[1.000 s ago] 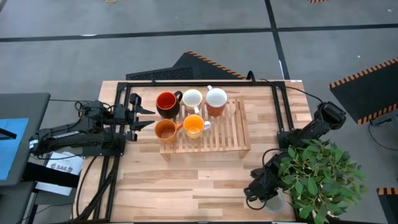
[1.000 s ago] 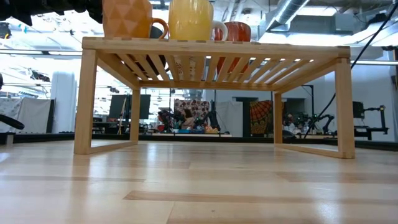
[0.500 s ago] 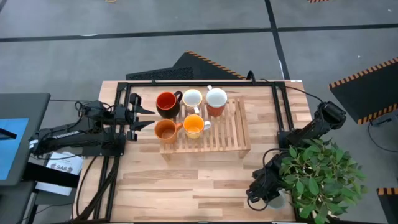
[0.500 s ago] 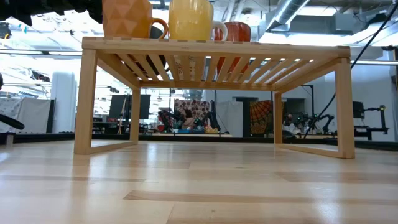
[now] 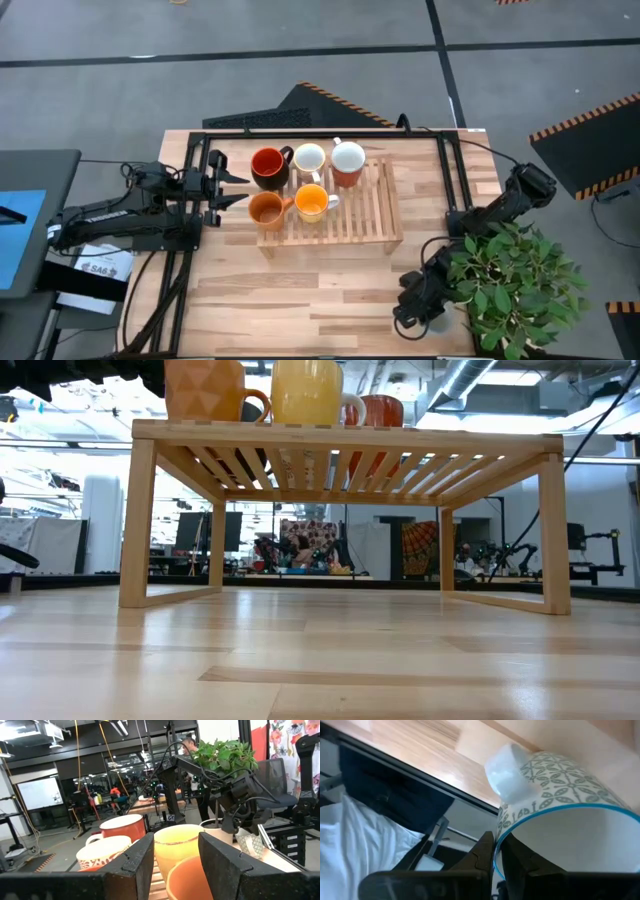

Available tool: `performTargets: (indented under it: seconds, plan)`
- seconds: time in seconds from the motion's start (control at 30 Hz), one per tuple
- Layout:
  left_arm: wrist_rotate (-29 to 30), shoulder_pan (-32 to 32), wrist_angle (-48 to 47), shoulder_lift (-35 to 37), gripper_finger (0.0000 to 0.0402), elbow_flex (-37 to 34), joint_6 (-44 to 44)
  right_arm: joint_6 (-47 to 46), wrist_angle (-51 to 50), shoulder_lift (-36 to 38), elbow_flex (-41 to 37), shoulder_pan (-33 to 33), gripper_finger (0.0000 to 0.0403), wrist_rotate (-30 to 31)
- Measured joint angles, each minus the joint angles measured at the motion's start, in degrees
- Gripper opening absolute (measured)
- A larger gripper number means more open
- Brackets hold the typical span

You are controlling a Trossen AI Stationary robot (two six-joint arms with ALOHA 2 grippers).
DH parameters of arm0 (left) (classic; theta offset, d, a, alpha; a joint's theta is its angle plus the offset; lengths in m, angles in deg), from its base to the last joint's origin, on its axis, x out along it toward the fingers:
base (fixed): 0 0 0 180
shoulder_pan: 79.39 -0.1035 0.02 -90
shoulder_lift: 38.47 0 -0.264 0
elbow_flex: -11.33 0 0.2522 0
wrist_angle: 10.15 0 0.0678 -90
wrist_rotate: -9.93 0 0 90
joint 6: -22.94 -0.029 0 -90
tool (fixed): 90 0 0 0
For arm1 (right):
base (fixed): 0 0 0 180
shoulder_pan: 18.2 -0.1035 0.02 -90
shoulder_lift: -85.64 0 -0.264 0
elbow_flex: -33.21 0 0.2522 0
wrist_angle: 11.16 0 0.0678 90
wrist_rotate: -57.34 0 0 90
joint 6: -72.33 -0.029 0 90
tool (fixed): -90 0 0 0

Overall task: Place coffee mugs
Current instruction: Put the green patterned mug on the shelf

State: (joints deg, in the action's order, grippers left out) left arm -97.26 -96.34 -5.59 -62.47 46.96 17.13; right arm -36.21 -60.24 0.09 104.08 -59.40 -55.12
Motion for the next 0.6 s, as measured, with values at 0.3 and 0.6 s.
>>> performTargets:
  seconds: [0.3,0.6]
  plan:
    - [0.0,0.0,0.0,0.0,0.0141,0.0,0.0,9.8,-1.0,0.0,3.0,2.7,0.0033,3.0]
    - [0.0,0.0,0.0,0.0,0.0142,0.0,0.6,19.2,-0.8,0.0,3.8,5.2,0.0032,5.2]
